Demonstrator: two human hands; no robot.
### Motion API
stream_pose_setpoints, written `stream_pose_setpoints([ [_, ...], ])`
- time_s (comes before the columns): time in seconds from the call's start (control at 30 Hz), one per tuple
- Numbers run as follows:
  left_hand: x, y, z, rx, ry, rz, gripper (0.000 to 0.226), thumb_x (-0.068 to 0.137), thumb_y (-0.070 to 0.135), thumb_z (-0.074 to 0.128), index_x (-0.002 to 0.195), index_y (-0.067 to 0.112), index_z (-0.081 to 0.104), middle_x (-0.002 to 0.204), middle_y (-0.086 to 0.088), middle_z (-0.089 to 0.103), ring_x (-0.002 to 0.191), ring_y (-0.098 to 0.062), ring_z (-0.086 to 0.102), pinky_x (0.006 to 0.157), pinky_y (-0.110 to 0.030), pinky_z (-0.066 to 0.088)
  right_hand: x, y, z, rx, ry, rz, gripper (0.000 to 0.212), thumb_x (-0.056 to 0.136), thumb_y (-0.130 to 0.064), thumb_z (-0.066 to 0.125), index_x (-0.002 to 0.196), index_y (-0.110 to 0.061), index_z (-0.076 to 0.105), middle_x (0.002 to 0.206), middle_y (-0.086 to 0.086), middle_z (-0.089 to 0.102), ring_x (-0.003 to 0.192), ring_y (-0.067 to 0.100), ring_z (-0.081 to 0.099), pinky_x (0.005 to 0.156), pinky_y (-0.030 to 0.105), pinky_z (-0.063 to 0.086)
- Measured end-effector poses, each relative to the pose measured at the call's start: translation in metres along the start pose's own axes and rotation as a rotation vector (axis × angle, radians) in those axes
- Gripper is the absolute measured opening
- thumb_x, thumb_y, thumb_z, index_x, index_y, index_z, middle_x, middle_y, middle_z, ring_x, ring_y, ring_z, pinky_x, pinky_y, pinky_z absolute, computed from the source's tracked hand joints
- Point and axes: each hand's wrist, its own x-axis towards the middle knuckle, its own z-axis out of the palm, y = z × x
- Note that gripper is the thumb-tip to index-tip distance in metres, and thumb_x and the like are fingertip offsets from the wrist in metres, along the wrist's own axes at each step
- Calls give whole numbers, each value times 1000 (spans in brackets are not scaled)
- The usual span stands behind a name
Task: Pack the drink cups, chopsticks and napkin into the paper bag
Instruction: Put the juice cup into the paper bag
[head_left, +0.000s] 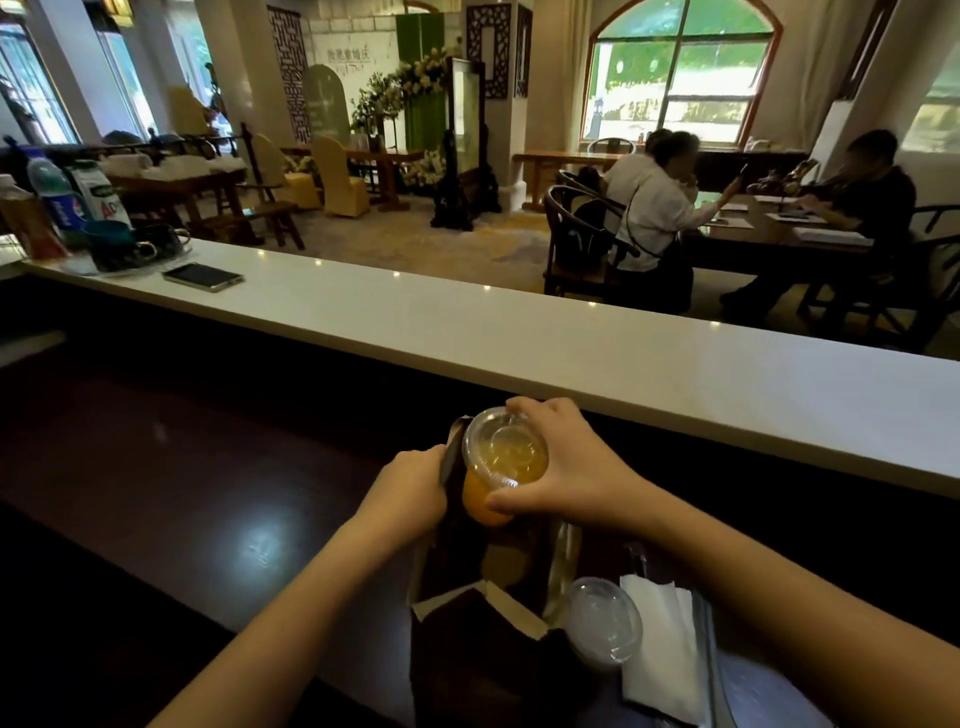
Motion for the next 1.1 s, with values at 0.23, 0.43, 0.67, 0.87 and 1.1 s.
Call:
stream_pose_setpoints([
  [0.23, -25, -3, 3, -11, -53, -1, 24, 87, 17, 45, 109, 14, 53, 100, -11, 64, 91, -30, 61, 65, -28, 36, -26, 9, 16, -211, -157, 41, 98, 68, -41, 76, 146, -24, 19, 136, -1, 26, 124, 14, 27, 96, 19, 38],
  [0.43, -67, 8, 5, -43, -36, 55, 47, 89, 16, 47, 132, 27, 34, 92, 4, 44, 78, -12, 47, 57, -15, 34, -38, 6, 30, -432, -364, 73, 95, 70, -40, 74, 144, -20, 20, 136, 6, 26, 126, 25, 27, 101, 33, 44],
  [0.67, -82, 7, 13, 38, -45, 81, 64, 95, 25, 39, 146, 27, -1, 156, 3, -1, 131, -13, 23, 99, -20, 33, 0, 0, 97, -681, -607, 256, 87, 79, -33, 69, 145, -12, 17, 149, 19, 14, 135, 42, 18, 110, 47, 34],
  [0.87, -77, -17, 13, 108, -178, 243, 62, 80, 53, 9, 134, 33, -16, 144, 16, -32, 134, 1, -30, 117, -27, -9, 18, 18, 133, -690, -661, 373, 89, 83, -26, 66, 149, -13, 8, 154, 16, 7, 140, 42, 10, 112, 52, 29],
  [1.1, -79, -33, 1, 63, -193, 190, 63, 78, 48, 12, 133, 36, -18, 145, 20, -28, 136, 2, -25, 117, -26, -1, 0, 41, 144, -530, -613, 318, 92, 75, -19, 75, 146, -16, 17, 152, 15, 11, 138, 40, 17, 111, 49, 33],
])
